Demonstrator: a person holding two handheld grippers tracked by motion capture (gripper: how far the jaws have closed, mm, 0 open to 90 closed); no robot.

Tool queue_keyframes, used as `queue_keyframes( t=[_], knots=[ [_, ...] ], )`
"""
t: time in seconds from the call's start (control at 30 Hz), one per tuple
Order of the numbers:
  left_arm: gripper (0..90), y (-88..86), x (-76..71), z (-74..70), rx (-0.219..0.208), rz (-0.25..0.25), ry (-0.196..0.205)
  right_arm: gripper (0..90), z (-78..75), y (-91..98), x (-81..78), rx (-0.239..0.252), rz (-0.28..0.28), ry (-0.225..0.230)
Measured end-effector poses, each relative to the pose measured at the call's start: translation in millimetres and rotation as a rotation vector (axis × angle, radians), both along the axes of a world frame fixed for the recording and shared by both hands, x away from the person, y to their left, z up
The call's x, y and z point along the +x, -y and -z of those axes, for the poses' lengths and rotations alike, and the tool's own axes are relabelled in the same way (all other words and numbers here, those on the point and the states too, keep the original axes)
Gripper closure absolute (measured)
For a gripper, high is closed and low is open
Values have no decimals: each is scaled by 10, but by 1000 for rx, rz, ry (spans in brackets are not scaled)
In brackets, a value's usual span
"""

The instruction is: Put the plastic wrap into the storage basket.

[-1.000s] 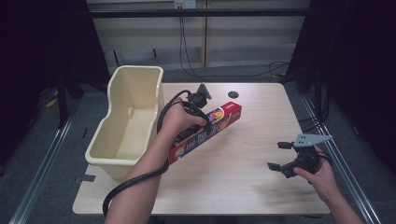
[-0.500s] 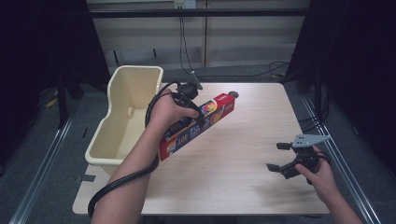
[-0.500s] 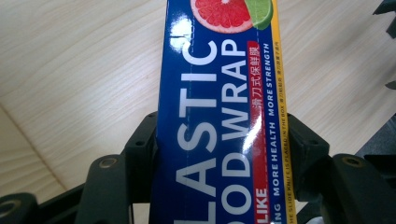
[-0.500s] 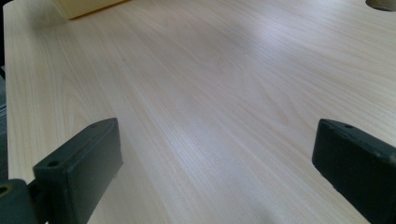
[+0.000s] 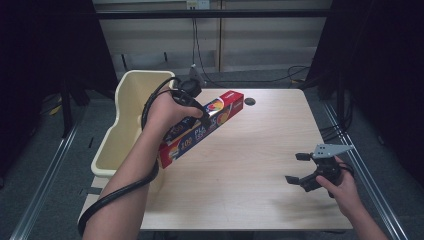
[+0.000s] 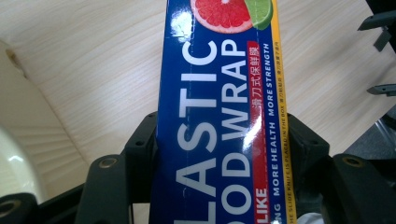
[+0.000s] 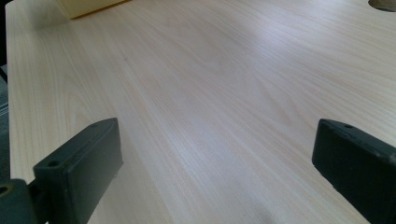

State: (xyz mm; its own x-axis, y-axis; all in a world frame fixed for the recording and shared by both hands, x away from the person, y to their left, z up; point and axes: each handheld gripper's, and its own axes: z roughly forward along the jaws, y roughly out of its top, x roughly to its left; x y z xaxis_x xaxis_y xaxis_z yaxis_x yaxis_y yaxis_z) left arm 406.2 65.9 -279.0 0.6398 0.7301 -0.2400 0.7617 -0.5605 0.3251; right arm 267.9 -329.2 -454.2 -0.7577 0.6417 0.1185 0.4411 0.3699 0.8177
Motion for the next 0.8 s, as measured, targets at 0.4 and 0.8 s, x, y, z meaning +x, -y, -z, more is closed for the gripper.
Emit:
queue_keyframes(
  t=[0.4,0.8],
  knots=[
    [407,-238,-19,-264,-4,-56,-7,17,1,-16,-1,-8,-4,3],
    [407,-475,-67,-461,3,-124,5,19,1,-24,-5,-10,-10,1]
  ],
)
